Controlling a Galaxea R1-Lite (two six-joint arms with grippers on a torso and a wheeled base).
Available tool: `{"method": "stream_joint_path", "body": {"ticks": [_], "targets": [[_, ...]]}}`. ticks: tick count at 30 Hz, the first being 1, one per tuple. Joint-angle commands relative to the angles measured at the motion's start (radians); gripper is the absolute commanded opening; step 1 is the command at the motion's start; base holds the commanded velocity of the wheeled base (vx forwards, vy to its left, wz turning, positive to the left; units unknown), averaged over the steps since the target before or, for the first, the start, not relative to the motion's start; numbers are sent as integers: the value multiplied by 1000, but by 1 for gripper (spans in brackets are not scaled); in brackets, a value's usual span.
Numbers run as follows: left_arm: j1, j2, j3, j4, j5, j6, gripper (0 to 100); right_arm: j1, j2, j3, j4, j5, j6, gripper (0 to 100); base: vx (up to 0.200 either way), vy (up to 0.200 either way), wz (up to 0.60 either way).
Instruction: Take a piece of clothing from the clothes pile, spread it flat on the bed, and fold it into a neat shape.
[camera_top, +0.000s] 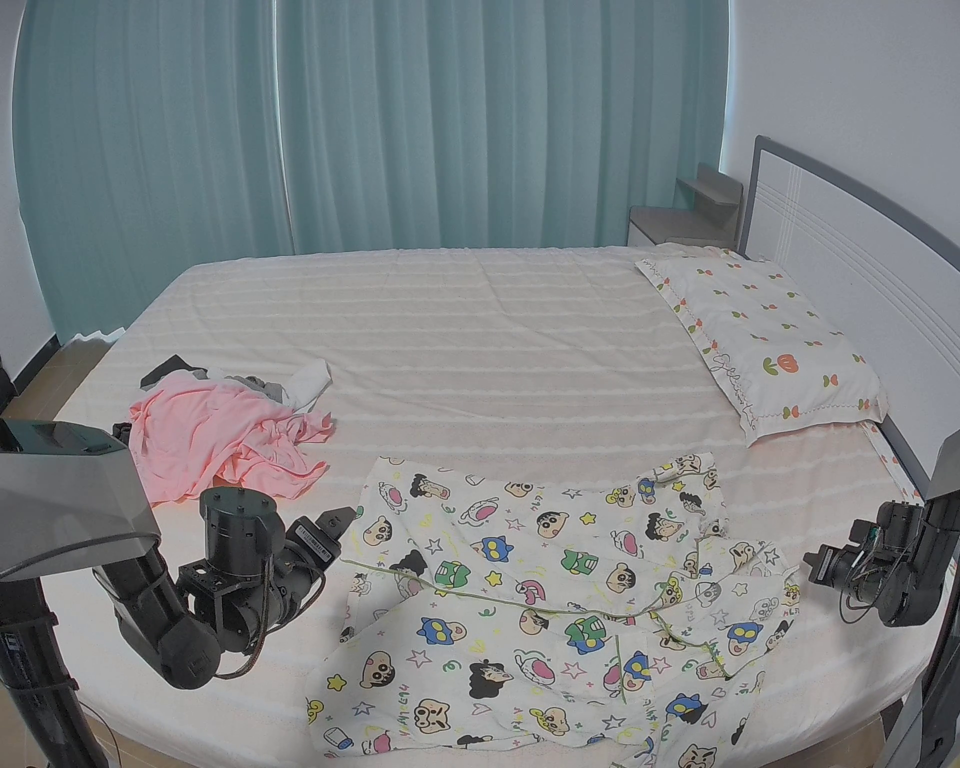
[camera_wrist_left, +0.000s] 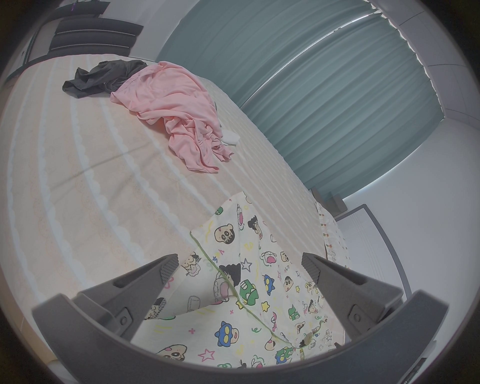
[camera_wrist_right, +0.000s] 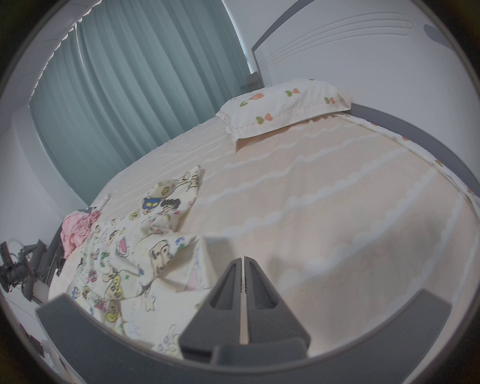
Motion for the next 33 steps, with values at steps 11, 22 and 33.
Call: {"method": "stream_joint_path", "body": {"ticks": [11,22,33], "targets": [[-11,25,17,0,-11,-2,100,9,-18,15,37,7,-5,0,0,0,0],[-10,19,77,-94,-108,-8,100,32,-44,61,37,142,3,100,0,0,0],[-10,23,80,-108,-108,-7,100,68,62,-26,46,138,4,0,0,0,0]]}}
